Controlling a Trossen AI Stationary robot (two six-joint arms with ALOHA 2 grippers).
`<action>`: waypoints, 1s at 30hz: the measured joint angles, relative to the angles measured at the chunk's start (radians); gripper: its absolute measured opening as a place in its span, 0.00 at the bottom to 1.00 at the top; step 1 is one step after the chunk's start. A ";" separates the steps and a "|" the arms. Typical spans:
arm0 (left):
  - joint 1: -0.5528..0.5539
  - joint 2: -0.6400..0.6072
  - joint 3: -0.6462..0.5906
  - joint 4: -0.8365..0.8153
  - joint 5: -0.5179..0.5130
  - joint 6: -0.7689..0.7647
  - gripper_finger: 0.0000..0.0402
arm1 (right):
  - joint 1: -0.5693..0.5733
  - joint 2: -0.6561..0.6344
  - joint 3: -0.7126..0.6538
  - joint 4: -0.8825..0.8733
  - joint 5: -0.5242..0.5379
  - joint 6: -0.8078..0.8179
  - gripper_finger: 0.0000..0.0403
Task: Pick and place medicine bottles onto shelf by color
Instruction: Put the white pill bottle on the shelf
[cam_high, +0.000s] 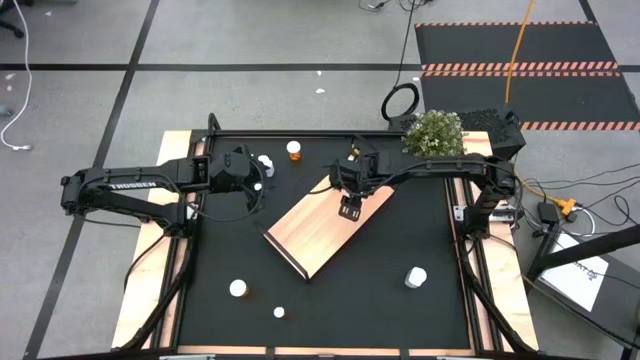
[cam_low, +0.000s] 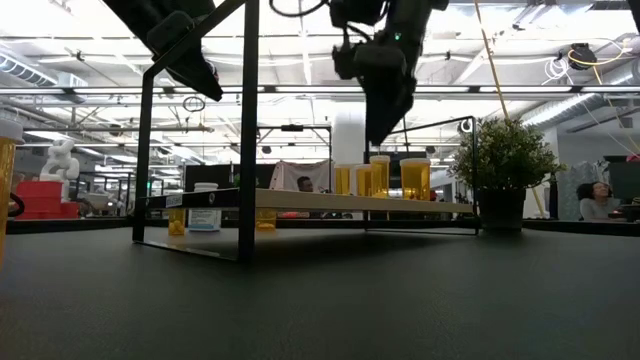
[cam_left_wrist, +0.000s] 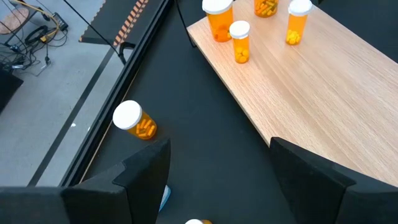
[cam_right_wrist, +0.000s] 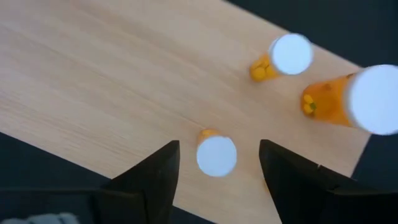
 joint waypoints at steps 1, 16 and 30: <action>0.000 0.000 0.000 0.000 0.000 0.000 0.68 | 0.002 -0.014 0.000 0.000 0.000 0.007 0.54; 0.021 0.014 0.054 -0.081 -0.011 -0.078 0.68 | 0.335 -0.249 0.000 -0.083 0.445 0.125 0.53; 0.269 0.374 0.397 -0.478 0.049 -0.318 0.68 | 0.425 -0.272 -0.117 -0.150 0.651 0.124 0.53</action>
